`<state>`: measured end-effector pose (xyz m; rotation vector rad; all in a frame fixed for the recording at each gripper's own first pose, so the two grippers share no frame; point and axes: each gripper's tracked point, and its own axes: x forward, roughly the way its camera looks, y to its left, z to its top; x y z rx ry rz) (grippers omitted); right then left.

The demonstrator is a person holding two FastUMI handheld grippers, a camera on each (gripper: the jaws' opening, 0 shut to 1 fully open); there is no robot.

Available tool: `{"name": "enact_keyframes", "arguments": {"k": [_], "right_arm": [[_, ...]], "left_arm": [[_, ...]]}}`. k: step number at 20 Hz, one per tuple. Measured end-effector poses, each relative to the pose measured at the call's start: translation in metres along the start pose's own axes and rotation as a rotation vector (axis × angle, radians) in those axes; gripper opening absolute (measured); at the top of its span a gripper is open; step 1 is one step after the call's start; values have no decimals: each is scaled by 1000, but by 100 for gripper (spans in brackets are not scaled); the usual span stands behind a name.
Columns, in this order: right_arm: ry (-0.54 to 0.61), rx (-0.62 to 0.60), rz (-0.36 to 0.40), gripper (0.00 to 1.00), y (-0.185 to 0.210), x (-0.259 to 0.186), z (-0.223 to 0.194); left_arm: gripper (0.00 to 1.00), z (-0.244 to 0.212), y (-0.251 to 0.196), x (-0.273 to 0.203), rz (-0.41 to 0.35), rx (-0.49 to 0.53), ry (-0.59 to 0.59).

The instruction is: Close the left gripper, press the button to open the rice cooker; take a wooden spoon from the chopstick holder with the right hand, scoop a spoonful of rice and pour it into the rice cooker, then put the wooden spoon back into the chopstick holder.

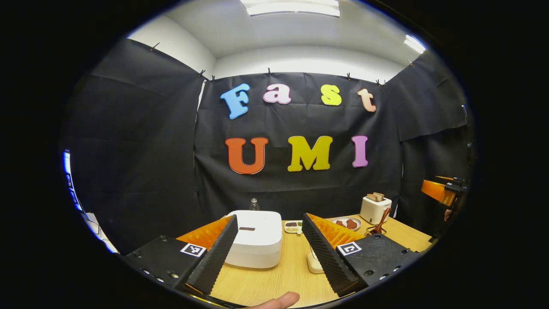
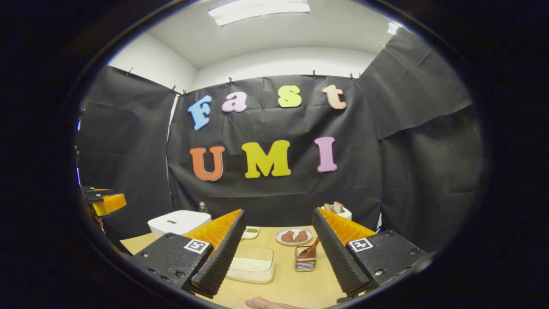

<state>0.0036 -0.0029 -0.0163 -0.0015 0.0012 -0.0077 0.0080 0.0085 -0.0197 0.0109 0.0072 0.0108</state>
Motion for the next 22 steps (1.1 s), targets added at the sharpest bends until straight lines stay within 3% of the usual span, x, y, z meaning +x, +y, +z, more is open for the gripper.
{"name": "enact_keyframes", "arguments": {"k": [2, 5, 6, 9, 10, 11, 12, 13, 14, 15, 17, 19, 21, 22], "right_arm": [[1, 0, -2, 96, -1, 0, -4], [5, 3, -8, 96, -4, 1, -9], [4, 5, -9, 100, -4, 1, -11], [-1, 13, -16, 96, -8, 2, -15], [-4, 16, -17, 100, -9, 3, -17], [-6, 18, -19, 96, -10, 4, -19], [-7, 19, -19, 96, -10, 6, -22], [-5, 22, -19, 96, -11, 7, -25], [-1, 25, -18, 100, -11, 10, -29], [7, 29, -15, 95, -12, 12, -33], [24, 34, -8, 100, -12, 17, -43], [37, 34, -10, 96, -16, 23, -51], [55, 33, -9, 96, -17, 28, -61], [64, 33, -6, 100, -17, 30, -66]], "left_arm": [[95, -2, 1, 2, 4, 1, -6], [95, -1, 4, 5, 0, -3, -18], [95, -2, 9, 8, 8, -8, -17], [95, -6, 31, 22, 49, 4, -14], [95, -9, 36, 28, 53, 2, -8], [84, -12, 41, 36, 62, -6, 1], [91, -14, 48, 43, 69, -14, 15], [77, -20, 51, 50, 62, -20, 40], [83, -26, 51, 58, 49, -28, 62], [70, -31, 54, 67, 40, -33, 78], [55, -48, 65, 85, 45, -25, 144], [53, -62, 71, 106, 31, -3, 192], [2, -79, 61, 122, -10, -16, 260], [9, -89, 64, 130, -6, -13, 290]]}}
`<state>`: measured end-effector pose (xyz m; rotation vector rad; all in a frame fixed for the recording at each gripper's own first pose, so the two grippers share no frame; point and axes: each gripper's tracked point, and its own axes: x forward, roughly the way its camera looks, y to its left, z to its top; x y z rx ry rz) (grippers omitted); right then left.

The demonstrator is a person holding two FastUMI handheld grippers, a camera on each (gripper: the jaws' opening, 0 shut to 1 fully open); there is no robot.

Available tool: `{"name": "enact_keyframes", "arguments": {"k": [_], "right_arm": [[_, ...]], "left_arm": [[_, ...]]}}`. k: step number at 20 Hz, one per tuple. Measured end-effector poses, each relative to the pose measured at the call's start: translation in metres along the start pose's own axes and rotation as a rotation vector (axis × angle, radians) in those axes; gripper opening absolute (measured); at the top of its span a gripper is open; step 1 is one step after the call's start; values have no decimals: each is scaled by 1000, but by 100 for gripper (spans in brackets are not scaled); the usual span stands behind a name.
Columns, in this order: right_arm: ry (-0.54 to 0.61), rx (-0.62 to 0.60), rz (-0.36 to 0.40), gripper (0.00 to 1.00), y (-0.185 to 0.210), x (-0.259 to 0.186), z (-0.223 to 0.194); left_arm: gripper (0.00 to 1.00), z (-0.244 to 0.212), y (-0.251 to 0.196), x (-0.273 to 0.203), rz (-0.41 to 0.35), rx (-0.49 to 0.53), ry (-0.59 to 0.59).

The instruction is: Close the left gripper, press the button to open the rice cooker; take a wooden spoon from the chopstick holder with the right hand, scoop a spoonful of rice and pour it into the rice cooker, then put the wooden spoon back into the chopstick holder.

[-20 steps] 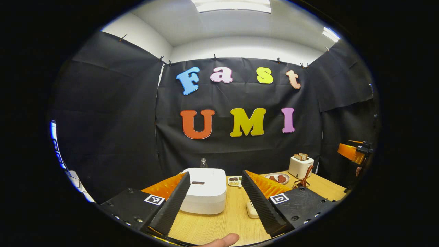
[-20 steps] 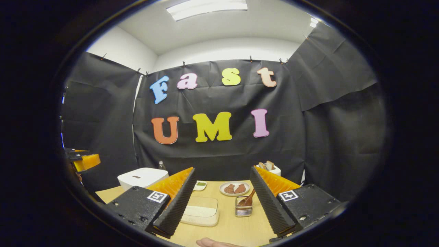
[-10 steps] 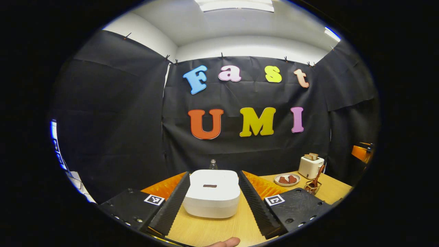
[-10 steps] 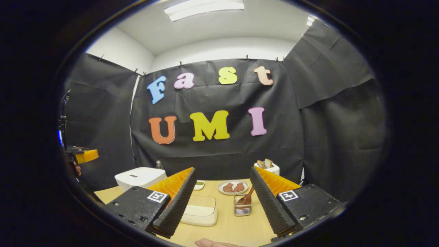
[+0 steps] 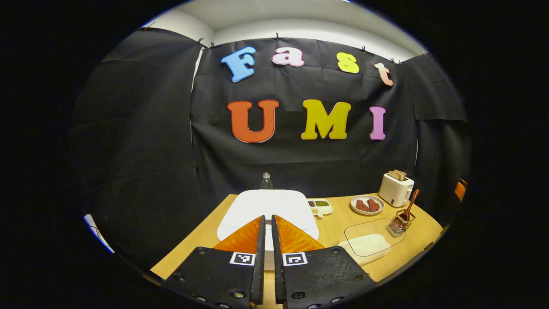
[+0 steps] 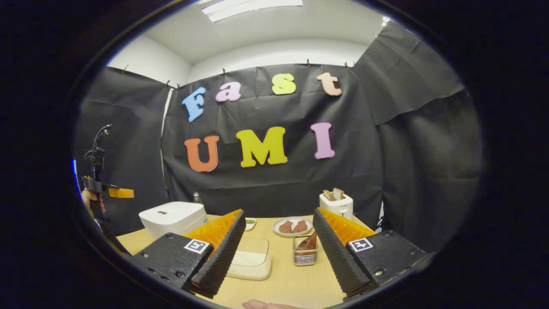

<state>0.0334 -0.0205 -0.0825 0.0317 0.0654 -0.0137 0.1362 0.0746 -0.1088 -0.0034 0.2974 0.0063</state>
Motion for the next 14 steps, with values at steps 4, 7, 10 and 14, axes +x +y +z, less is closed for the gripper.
{"name": "enact_keyframes", "arguments": {"k": [4, 7, 10, 14], "right_arm": [[30, -2, 8, 96, -2, 11, -18], [46, -13, 9, 96, -5, 16, -30], [59, -18, 4, 100, -11, 21, -42], [87, -11, 4, 100, -17, 27, -59]], "left_arm": [[11, -21, 16, 41, 46, 73, 108], [0, -33, 20, 61, 51, 40, 164], [0, -36, 29, 82, 83, 68, 181], [0, -41, 28, 104, 79, 59, 215]]}}
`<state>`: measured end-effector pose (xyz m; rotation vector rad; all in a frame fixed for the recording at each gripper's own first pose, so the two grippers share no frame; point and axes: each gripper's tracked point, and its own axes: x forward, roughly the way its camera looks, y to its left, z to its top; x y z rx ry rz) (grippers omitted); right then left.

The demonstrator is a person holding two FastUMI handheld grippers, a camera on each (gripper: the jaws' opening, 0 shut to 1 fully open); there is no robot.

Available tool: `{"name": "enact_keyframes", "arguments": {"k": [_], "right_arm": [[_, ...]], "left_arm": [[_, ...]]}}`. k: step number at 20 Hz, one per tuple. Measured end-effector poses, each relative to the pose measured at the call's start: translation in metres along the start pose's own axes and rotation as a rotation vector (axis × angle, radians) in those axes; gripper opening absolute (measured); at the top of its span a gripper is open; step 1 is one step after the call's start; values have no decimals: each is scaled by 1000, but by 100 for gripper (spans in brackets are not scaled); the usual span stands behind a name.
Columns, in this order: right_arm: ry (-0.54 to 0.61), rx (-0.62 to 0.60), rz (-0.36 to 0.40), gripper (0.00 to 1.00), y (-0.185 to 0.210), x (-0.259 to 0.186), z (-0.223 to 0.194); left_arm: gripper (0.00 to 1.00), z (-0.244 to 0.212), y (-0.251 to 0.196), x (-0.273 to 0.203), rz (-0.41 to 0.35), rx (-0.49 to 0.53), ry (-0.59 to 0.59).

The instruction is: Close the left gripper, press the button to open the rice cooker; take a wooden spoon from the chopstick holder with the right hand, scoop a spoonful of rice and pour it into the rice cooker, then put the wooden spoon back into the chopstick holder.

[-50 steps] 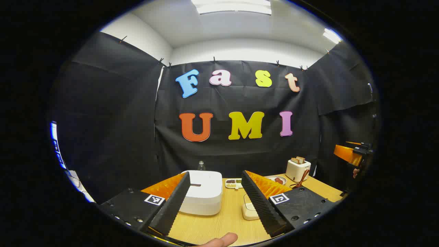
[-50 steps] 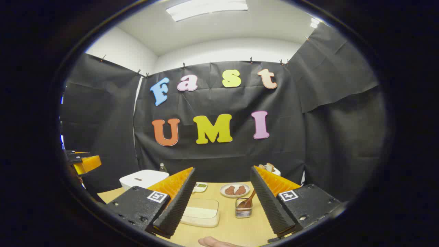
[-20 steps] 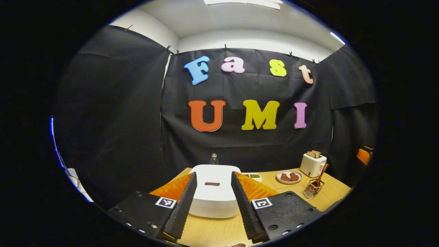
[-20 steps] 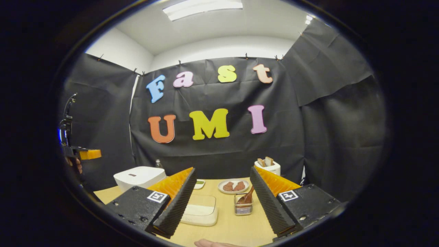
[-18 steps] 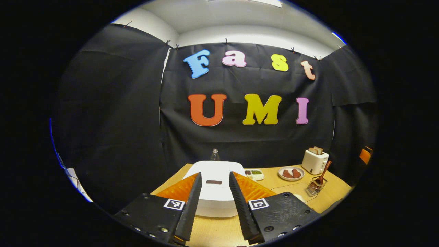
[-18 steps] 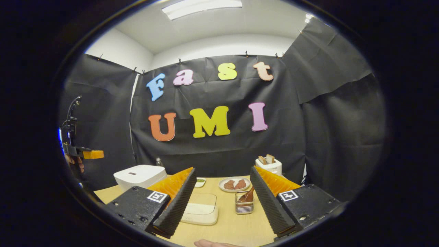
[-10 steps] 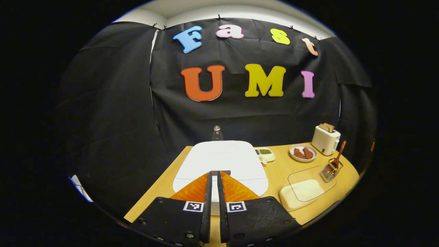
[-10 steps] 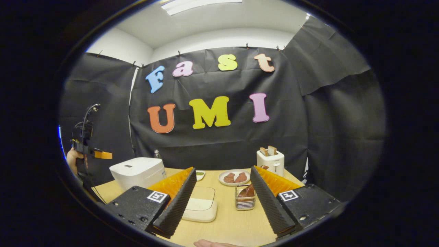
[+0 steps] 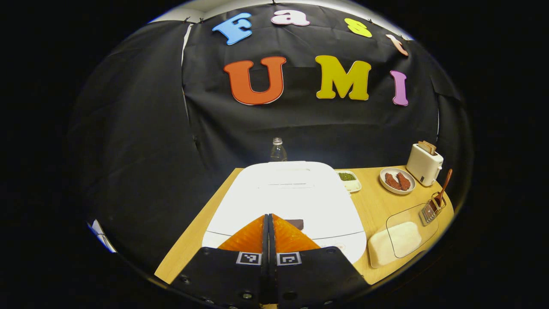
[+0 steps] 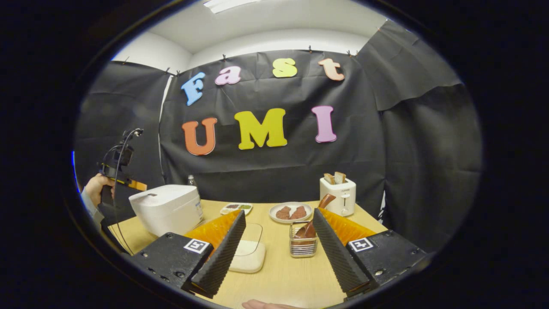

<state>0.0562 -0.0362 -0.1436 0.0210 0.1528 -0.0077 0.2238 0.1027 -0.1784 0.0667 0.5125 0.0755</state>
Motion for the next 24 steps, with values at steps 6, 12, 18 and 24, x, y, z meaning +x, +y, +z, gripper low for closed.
{"name": "enact_keyframes", "arguments": {"k": [6, 12, 18, 24], "right_arm": [[50, 17, -4, 100, -11, 8, -22], [25, 23, 41, 100, -6, 5, -21], [13, -5, 51, 100, 0, -1, -19], [30, -30, 45, 100, 5, -8, -21]], "left_arm": [[0, -5, -10, 15, -5, 36, 12], [0, -19, -9, 15, 0, 44, 54], [0, -14, -9, 17, 37, 44, 49], [0, 50, -14, -42, 49, 62, -172]]}}
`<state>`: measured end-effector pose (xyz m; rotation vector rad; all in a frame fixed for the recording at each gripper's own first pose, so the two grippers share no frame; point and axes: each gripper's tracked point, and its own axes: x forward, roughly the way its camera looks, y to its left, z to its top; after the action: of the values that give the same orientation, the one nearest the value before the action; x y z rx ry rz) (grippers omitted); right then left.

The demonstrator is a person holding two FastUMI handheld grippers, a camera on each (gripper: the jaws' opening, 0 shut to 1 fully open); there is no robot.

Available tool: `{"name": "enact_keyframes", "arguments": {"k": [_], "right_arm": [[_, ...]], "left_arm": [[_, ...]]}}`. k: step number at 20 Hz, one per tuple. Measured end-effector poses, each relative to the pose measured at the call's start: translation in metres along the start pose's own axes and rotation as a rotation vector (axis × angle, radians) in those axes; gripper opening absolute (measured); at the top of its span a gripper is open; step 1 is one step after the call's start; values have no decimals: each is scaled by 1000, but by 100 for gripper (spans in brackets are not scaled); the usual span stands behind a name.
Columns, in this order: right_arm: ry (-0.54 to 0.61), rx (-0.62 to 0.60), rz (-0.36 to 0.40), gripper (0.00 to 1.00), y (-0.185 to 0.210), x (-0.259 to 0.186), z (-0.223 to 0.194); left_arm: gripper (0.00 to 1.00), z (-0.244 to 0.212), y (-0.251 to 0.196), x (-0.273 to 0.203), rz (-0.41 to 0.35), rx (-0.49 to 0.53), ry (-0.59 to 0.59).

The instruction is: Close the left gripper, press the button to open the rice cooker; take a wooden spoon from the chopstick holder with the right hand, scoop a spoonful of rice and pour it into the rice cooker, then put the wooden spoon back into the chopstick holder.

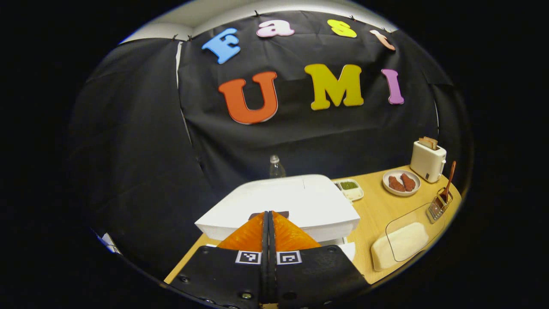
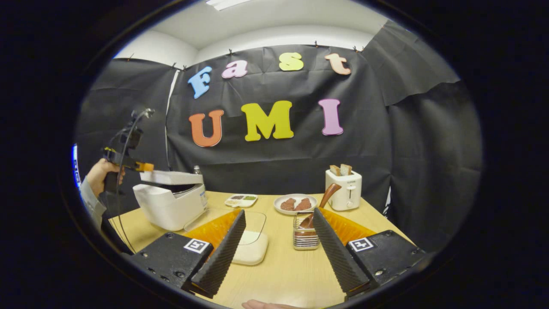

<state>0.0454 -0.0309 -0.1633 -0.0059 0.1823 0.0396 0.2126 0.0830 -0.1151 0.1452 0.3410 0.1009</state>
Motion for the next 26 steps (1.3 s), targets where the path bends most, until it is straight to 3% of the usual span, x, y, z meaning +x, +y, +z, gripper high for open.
{"name": "enact_keyframes", "arguments": {"k": [2, 3, 4, 7, 8, 17, 18, 19, 23, 24, 25, 26], "right_arm": [[-6, -4, -2, 96, 2, -4, 3], [-10, -7, -4, 97, 2, -6, 4], [-12, -9, -8, 99, 2, -8, 5], [-11, -21, -18, 100, 1, -11, 7], [-13, -23, -23, 100, 0, -12, 7], [27, -27, -79, 100, -36, 29, -3], [28, -23, -90, 96, -43, 38, -5], [33, -17, -103, 100, -52, 48, -8], [87, 46, -126, 100, -81, 97, -29], [108, 63, -130, 96, -88, 111, -34], [129, 89, -125, 100, -93, 126, -42], [145, 123, -110, 96, -96, 140, -47]], "left_arm": [[3, 13, -5, -21, -17, -26, -36], [16, 15, -9, -31, -34, -36, -42], [22, 17, -13, -42, -47, -48, -47], [93, 15, -19, -69, -70, -57, -69], [97, 14, -18, -76, -64, -51, -78], [95, -11, -35, -131, -119, -62, -134], [96, -15, -38, -136, -131, -54, -146], [95, -21, -44, -140, -142, -49, -153], [96, -44, -55, -149, -149, -33, -169], [96, -49, -59, -151, -149, -25, -174], [95, -54, -65, -154, -154, -18, -180], [96, -57, -70, -157, -165, -14, -187]]}}
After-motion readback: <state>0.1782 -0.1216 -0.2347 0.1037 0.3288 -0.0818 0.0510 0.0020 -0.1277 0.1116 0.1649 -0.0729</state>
